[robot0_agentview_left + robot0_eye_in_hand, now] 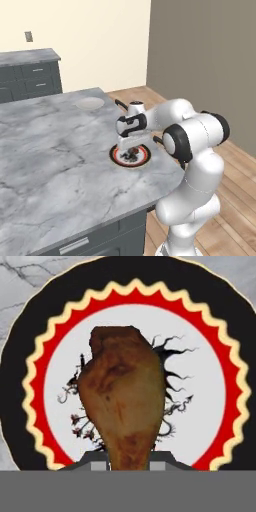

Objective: Take the chicken drumsticks from the pan and place one on each plate on the dining counter.

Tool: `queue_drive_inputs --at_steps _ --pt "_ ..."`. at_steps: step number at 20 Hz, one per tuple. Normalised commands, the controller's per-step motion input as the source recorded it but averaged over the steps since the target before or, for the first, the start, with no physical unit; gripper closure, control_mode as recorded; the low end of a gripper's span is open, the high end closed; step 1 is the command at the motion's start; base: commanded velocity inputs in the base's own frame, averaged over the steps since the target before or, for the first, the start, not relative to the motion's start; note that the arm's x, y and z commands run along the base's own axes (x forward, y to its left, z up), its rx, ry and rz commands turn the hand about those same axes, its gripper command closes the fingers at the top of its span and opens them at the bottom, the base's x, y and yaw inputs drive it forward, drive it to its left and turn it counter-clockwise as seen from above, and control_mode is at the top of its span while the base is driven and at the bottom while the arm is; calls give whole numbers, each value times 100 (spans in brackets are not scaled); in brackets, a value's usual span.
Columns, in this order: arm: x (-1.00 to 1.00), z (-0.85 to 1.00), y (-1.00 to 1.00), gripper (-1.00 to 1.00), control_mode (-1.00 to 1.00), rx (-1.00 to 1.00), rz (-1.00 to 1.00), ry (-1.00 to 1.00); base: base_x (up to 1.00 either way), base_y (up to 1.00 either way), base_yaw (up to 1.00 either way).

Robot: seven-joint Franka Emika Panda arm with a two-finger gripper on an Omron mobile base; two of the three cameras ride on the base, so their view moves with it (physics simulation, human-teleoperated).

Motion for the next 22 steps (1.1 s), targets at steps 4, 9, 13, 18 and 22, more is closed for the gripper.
queue_drive_inputs --at_steps 4,9,13,18,22 --pt "31 -40 4 100 -100 0 -8 1 0 0 0" --pt "11 -36 6 100 -100 0 -5 0 0 0 0" --pt "0 -15 7 -100 -100 0 0 0 0 0 0" --pt "-14 35 0 -100 -100 0 0 0 0 0 0" --pt "-31 61 0 -100 -100 0 0 -1 0 0 0"
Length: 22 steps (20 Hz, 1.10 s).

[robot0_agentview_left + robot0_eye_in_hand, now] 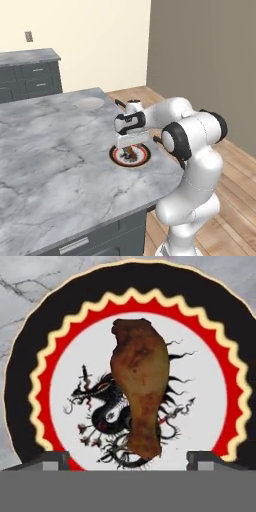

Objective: Take the chicken drumsticks from the pan and place one on each plate on the dining counter.

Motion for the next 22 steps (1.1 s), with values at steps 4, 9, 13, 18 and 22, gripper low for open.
queue_drive_inputs --at_steps 4,9,13,18,22 --pt "-89 51 0 -100 -100 0 0 -13 0 0 0" --pt "-100 39 -4 -100 -100 0 0 -20 0 0 0" --pt "-100 38 -21 -100 -100 0 0 -16 0 0 0" --pt "-97 43 -22 -100 -100 0 0 -14 0 0 0" --pt "-98 45 -23 -100 -100 0 -1 -25 0 0 0"
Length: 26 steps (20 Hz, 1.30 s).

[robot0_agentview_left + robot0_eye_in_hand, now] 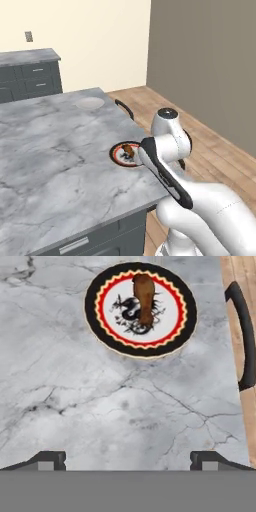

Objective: Take the chicken drumsticks from the pan and place one on each plate on the dining counter.

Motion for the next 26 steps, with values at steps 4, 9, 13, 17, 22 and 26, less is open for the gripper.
queue_drive_inputs --at_steps 4,9,13,17,22,26 --pt "-93 47 -25 -100 -100 0 -3 -20 0 0 0" --pt "-56 23 -9 -100 -100 0 -6 -4 0 0 0" --pt "-9 -2 0 -100 -100 0 0 0 0 0 0" --pt "0 0 0 -100 100 0 0 0 -91 3 22" --pt "0 0 0 -100 100 0 0 0 -33 18 97" --pt "0 0 0 -100 100 0 0 0 -13 23 100"
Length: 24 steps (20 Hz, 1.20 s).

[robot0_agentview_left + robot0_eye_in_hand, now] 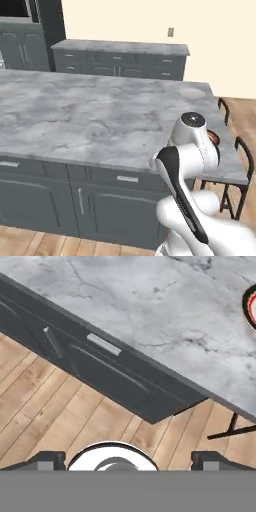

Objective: Take the chicken drumsticks from the pan and place one on each plate on the dining counter.

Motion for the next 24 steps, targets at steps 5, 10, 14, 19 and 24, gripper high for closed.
queue_drive_inputs --at_steps 5,10,14,19,24 --pt "0 0 0 -100 100 0 0 0 0 34 100" --pt "0 0 0 -100 100 0 0 0 42 62 58" --pt "0 0 0 -100 100 0 0 0 98 88 4" --pt "0 0 0 -100 100 0 0 0 100 93 0" --pt "0 0 0 -100 100 0 0 0 100 99 0"
